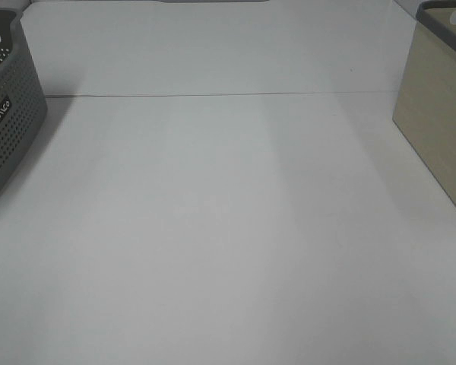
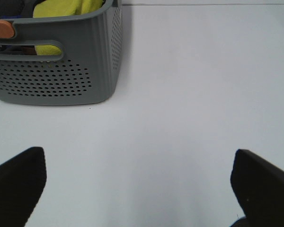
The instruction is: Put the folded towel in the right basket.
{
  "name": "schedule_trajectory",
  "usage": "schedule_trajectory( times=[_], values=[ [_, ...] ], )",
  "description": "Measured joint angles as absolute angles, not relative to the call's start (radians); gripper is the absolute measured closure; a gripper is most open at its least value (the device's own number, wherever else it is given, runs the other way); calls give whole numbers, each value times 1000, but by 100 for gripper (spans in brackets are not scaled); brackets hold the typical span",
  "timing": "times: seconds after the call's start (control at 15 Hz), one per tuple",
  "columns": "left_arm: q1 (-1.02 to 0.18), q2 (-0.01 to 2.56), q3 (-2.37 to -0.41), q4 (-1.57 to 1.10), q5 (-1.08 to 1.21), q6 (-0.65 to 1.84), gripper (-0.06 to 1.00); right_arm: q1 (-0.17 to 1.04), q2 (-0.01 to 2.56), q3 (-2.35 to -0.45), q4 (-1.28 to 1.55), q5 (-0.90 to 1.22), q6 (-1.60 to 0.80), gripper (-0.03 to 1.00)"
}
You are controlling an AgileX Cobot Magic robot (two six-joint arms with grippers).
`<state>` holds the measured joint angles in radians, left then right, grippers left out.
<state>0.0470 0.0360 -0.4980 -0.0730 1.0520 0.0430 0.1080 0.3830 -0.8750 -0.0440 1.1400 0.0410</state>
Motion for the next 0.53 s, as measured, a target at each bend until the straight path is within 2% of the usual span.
schedule_trajectory(
  times=[0.4,0.53],
  values=[
    [47,36,-498,-73,1052,43,-5,108,4,-594,-34,1149,40,5],
    [47,36,-498,-73,1052,43,-5,108,-4,-539,-18,1146,40,5]
  ],
)
